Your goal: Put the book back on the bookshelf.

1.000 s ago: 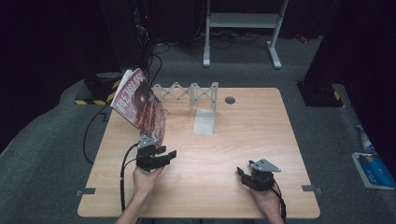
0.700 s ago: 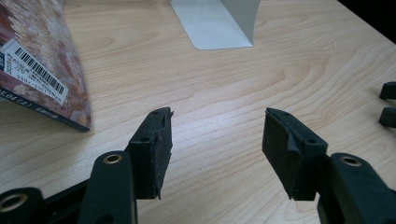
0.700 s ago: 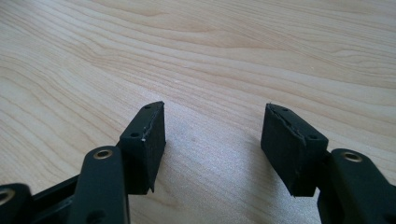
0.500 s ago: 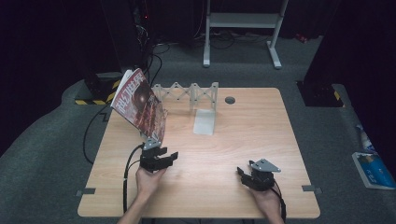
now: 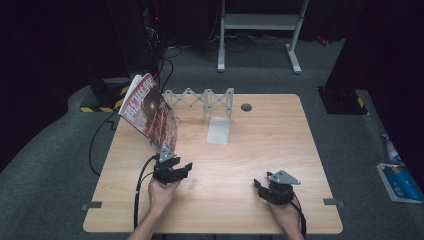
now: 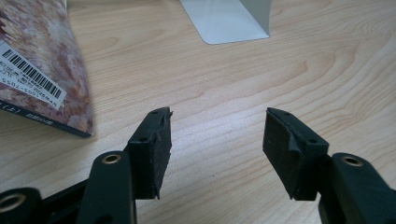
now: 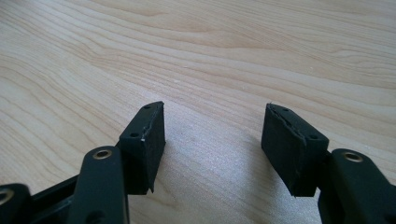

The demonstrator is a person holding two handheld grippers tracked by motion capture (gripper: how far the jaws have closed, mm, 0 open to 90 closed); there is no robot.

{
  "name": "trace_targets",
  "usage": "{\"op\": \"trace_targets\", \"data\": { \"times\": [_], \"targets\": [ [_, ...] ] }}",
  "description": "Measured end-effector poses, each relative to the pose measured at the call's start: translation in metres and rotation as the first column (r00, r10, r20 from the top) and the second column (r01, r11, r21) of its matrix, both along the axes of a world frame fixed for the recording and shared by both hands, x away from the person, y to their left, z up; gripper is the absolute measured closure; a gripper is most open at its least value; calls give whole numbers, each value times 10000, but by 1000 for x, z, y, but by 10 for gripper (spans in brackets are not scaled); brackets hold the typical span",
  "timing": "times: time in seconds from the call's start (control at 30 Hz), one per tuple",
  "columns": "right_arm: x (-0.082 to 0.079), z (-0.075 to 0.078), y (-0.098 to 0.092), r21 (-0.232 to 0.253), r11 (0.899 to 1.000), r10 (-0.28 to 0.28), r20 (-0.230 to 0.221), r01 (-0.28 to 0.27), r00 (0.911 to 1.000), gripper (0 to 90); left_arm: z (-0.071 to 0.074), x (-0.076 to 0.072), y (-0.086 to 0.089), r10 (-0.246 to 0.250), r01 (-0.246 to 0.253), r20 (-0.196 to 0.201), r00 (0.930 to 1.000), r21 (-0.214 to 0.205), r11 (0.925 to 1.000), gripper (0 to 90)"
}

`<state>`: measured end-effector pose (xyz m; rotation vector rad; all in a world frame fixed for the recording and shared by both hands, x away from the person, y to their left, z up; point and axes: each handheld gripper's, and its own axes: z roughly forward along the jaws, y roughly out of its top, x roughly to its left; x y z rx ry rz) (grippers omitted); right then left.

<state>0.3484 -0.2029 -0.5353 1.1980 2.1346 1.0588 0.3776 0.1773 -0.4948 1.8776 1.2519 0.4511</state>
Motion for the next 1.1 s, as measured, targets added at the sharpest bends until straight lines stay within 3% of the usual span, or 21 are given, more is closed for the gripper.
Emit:
{"op": "trace_targets", "data": {
  "times": [0.47,1.1],
  "targets": [
    [0,0,0,3,10000,-2,0,2,10000,398,-15,7,-10,233,-232,-52,9997,317,9992,421],
    [0,0,0,-18,10000,15,23,-15,10000,399,-27,11,-9,524,-515,-102,9986,763,9958,420]
  ]
}}
